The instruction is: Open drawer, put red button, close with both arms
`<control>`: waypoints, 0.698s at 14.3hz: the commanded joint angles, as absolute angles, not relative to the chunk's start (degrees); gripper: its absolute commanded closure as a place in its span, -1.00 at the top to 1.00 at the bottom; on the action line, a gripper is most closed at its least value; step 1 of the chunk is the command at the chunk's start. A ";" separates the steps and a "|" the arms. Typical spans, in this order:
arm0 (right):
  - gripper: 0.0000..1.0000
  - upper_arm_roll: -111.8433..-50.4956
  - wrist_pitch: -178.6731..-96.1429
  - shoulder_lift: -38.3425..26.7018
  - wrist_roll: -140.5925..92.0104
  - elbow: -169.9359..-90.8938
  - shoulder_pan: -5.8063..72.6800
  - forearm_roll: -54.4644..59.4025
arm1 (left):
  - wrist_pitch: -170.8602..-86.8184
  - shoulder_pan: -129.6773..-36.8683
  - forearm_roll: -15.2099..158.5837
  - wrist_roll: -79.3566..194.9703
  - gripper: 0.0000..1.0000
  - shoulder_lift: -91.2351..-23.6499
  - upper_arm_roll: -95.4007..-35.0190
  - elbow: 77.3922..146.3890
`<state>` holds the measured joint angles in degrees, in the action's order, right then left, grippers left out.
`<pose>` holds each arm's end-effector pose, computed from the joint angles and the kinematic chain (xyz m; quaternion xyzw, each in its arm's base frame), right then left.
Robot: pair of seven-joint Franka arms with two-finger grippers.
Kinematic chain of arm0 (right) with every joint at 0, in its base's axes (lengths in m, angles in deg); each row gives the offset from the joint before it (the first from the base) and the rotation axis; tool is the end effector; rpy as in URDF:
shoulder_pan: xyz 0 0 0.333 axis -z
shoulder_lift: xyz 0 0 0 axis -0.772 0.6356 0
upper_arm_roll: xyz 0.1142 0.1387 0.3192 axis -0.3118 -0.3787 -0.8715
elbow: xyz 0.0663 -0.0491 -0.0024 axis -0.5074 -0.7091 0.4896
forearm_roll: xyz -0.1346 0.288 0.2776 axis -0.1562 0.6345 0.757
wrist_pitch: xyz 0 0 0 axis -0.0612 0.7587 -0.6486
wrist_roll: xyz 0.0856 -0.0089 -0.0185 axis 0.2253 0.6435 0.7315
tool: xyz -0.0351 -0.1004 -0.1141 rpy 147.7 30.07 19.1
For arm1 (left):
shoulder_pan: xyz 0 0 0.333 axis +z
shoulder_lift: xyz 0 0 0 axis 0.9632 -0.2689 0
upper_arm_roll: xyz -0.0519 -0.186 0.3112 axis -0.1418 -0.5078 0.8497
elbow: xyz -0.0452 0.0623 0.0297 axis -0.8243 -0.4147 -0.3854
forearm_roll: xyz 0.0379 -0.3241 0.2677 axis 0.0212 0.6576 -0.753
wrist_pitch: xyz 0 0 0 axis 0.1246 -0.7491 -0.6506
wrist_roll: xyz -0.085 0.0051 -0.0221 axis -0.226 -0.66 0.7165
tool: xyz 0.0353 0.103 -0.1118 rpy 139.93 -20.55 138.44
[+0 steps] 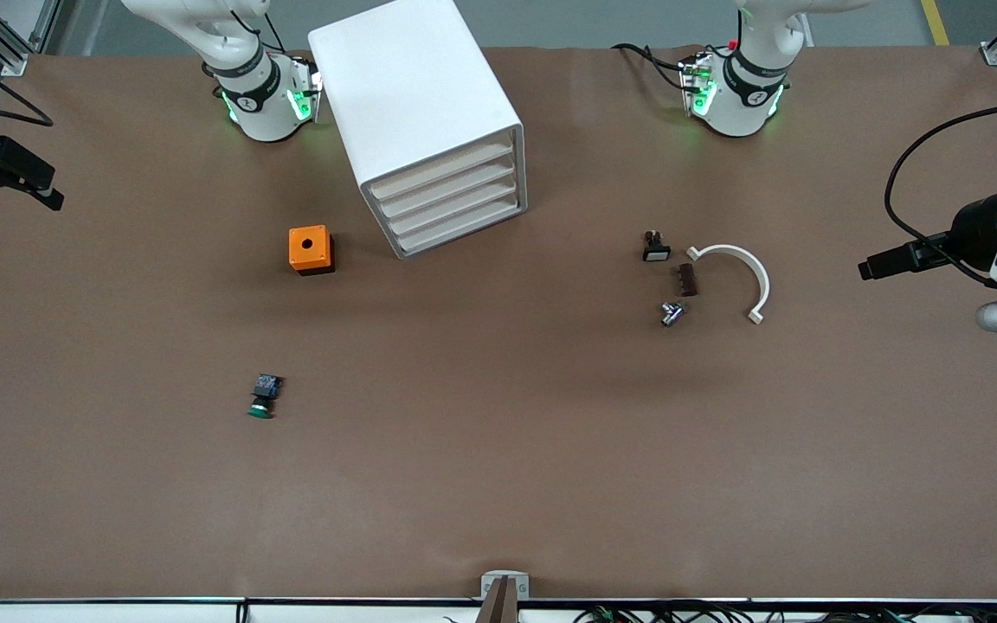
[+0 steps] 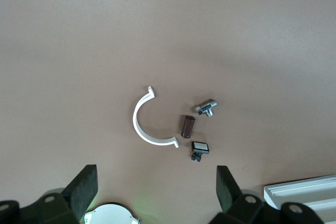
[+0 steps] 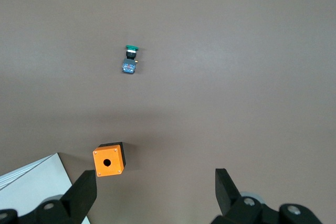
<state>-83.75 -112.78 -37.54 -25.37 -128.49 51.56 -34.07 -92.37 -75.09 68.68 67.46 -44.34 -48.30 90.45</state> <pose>0.5339 -0.0372 0.6466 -0.9998 -0.0008 -0.0183 0.0058 0.6327 -0.0385 0.5826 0.9876 0.1179 -0.0962 0.0400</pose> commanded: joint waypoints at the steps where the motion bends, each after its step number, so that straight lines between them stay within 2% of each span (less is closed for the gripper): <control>1: 1.00 -84.25 -113.02 -39.74 -24.93 -130.88 52.12 -33.67 | -93.06 -74.66 66.92 66.39 0.99 -42.37 -49.26 92.68; 5: 1.00 -84.25 -113.02 -39.92 -24.93 -131.06 52.12 -33.41 | -95.25 -74.66 66.47 64.72 0.99 -39.66 -49.08 96.36; 8: 1.00 -84.25 -113.02 -39.92 -24.93 -131.06 52.12 -33.41 | -104.28 -74.75 66.47 64.63 0.99 -32.90 -49.08 107.50; 10: 1.00 -84.25 -113.19 -39.92 -25.45 -131.06 52.12 -33.32 | -108.08 -74.58 66.47 64.54 0.99 -29.64 -49.34 112.44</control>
